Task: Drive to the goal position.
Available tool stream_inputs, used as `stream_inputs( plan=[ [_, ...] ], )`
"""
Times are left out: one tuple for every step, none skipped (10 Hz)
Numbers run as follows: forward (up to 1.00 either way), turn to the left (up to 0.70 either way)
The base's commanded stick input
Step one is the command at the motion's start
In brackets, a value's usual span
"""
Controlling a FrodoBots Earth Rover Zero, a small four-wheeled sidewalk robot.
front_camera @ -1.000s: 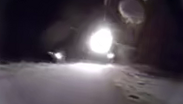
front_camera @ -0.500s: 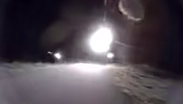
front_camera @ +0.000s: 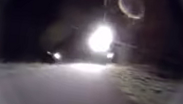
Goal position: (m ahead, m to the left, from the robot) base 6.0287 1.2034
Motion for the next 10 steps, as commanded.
stream_inputs(
  plan=[
    [1.0,0.0],
    [1.0,0.0],
    [1.0,0.0],
    [1.0,0.0],
    [1.0,0.0],
    [1.0,0.0],
    [1.0,0.0],
    [1.0,0.0],
    [1.0,0.0],
    [1.0,0.0]
  ],
)
